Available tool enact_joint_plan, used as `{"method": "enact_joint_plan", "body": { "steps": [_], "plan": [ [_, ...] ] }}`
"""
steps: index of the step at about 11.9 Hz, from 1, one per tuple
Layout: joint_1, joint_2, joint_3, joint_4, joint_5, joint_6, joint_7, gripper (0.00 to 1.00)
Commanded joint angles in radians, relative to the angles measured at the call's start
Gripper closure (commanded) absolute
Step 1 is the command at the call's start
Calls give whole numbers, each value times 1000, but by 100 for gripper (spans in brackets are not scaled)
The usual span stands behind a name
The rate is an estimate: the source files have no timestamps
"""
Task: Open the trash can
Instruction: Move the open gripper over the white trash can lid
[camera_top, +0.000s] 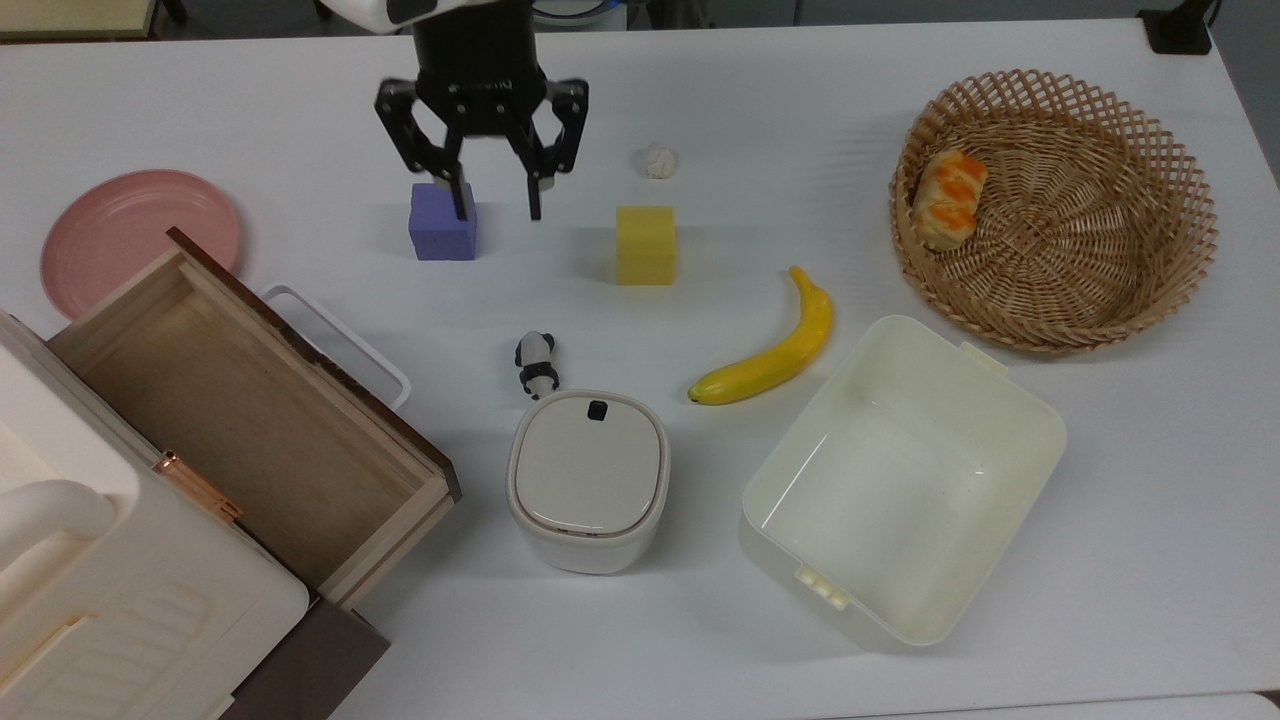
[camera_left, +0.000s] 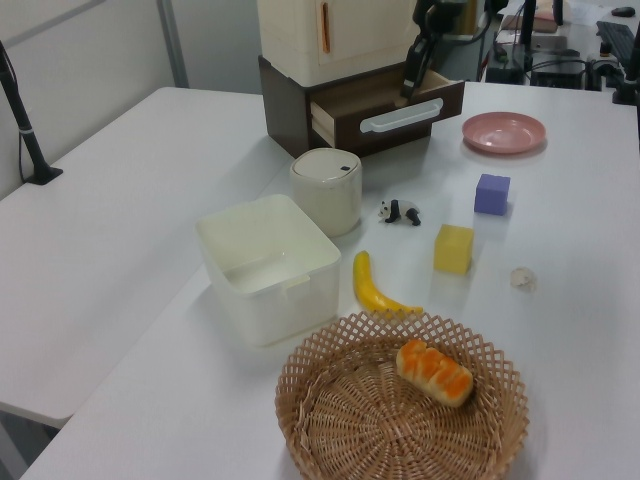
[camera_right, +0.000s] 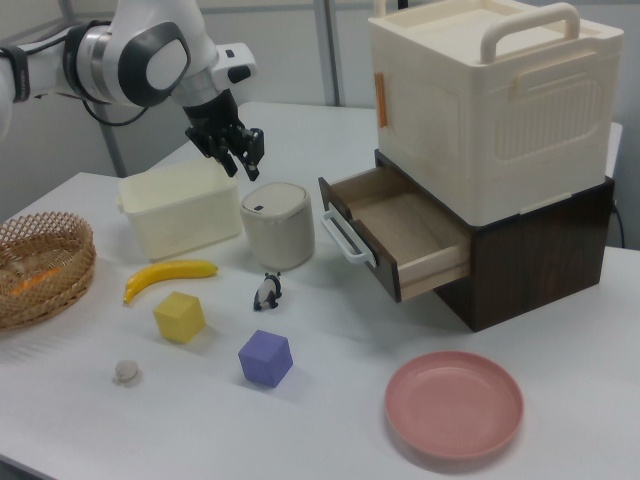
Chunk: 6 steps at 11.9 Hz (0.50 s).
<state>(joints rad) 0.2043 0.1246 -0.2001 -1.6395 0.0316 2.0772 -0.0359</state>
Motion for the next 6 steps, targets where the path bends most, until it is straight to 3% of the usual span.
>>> {"method": "enact_joint_plan", "body": {
  "steps": [1, 6],
  "plan": [
    [46, 77, 2, 10, 28, 125, -12, 100],
    [92, 321, 1, 128, -2, 244, 90, 100]
  ]
}}
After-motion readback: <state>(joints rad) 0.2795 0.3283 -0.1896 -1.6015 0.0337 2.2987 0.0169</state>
